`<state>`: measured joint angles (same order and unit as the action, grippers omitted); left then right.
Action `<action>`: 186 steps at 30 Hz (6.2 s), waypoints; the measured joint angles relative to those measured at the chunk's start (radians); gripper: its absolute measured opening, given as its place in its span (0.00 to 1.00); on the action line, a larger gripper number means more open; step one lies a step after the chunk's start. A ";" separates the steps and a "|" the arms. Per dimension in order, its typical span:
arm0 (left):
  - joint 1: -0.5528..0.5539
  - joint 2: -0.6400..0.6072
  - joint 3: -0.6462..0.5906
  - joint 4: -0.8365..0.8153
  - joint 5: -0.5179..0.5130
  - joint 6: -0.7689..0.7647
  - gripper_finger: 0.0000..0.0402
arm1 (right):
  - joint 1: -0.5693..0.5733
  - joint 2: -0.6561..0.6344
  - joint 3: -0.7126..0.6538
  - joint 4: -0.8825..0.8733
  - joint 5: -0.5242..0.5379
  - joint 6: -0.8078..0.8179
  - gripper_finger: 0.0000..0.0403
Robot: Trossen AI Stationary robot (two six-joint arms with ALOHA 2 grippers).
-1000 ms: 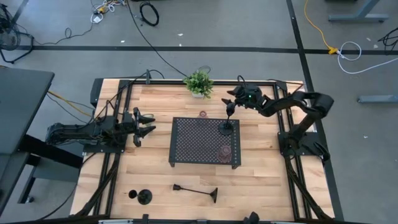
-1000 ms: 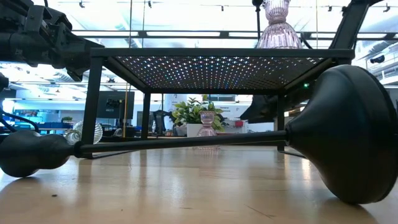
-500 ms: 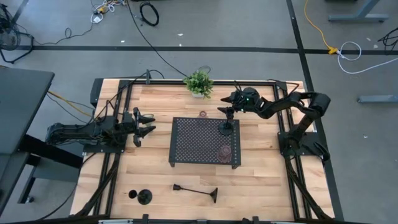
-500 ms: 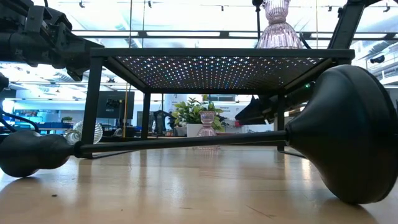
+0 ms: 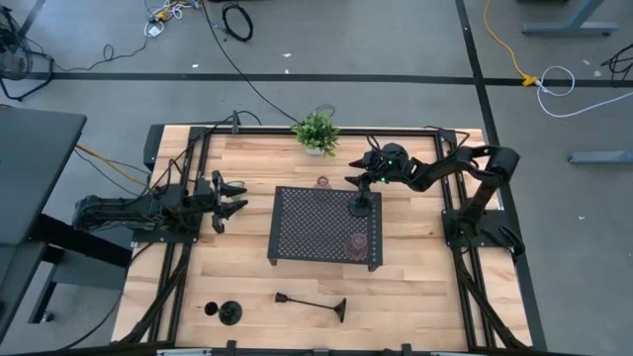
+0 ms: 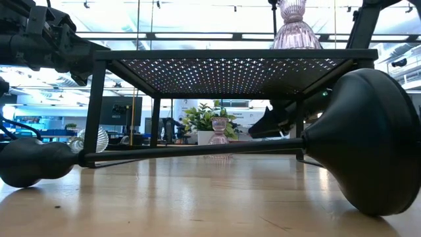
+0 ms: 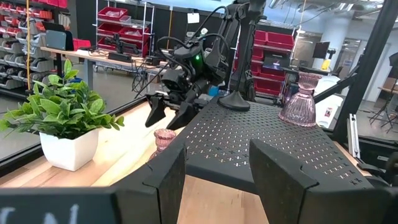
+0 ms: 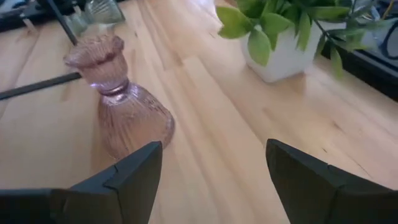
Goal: Pick & Place candle stick holders
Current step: Put the pink glass candle holder on the shelf
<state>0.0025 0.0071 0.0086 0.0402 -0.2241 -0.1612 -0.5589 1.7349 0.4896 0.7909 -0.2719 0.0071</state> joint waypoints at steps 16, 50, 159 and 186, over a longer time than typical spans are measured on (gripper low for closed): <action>0.000 0.000 0.000 0.000 0.000 0.016 0.45 | 0.038 0.087 0.001 0.094 -0.012 0.037 0.70; 0.000 0.000 0.000 0.000 0.000 0.018 0.45 | 0.195 0.176 0.122 0.140 -0.024 0.039 0.70; 0.000 0.000 0.000 0.000 0.000 0.018 0.45 | 0.190 0.157 0.289 -0.162 0.179 -0.008 0.27; 0.000 0.000 0.000 0.001 0.000 0.017 0.45 | 0.162 0.174 0.288 -0.221 0.194 0.000 0.27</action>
<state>0.0025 0.0074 0.0090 0.0410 -0.2241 -0.1440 -0.3973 1.9087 0.7773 0.5702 -0.0783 0.0075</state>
